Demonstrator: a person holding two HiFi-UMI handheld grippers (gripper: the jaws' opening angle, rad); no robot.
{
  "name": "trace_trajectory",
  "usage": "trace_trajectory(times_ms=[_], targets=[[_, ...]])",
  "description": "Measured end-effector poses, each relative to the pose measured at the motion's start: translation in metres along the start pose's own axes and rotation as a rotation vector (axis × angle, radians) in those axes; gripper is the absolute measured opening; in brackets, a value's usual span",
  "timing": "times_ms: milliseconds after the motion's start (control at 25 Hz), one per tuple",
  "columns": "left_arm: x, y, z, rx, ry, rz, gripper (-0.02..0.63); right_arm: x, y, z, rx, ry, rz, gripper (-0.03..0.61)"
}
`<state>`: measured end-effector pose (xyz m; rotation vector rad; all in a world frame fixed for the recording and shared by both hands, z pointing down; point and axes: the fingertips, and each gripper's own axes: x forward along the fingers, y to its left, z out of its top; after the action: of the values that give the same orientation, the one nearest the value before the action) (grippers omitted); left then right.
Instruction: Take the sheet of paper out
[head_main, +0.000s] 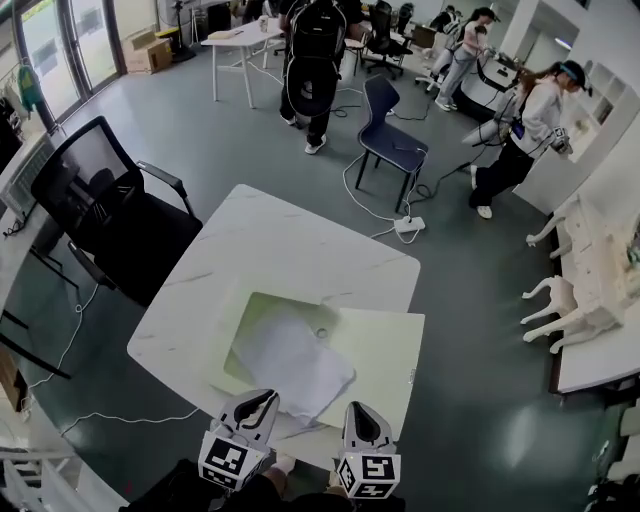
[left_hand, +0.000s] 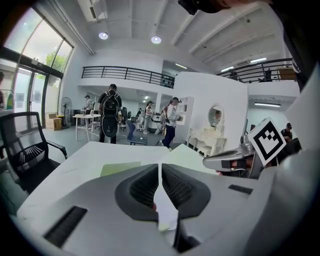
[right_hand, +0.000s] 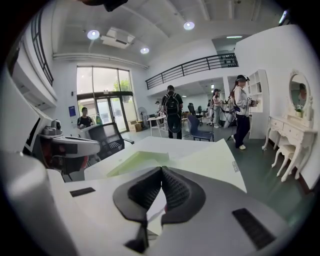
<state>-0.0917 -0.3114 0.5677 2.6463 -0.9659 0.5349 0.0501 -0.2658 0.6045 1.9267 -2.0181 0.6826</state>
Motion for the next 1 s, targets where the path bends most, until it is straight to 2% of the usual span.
trace_trajectory(times_ms=[240,480,520,560,600,1000], targets=[[0.017,0.020,-0.024,-0.024,0.034,0.000,0.038,0.031,-0.001,-0.029,0.002,0.082,-0.013,0.017],[0.020,0.031,-0.029,-0.039,0.045,0.005,0.038,0.052,-0.005,-0.045,0.089,0.145,-0.015,0.018],[0.020,0.031,-0.030,-0.039,0.042,0.003,0.038,0.056,-0.004,-0.048,0.108,0.157,-0.004,0.057],[0.020,0.031,-0.030,-0.039,0.040,0.000,0.038,0.061,-0.004,-0.052,0.126,0.170,0.005,0.156],[0.020,0.030,-0.030,-0.039,0.040,-0.004,0.038,0.065,-0.005,-0.056,0.141,0.182,0.008,0.176],[0.031,0.032,-0.027,-0.045,0.057,-0.016,0.038,0.094,-0.016,-0.075,0.172,0.273,0.007,0.250]])
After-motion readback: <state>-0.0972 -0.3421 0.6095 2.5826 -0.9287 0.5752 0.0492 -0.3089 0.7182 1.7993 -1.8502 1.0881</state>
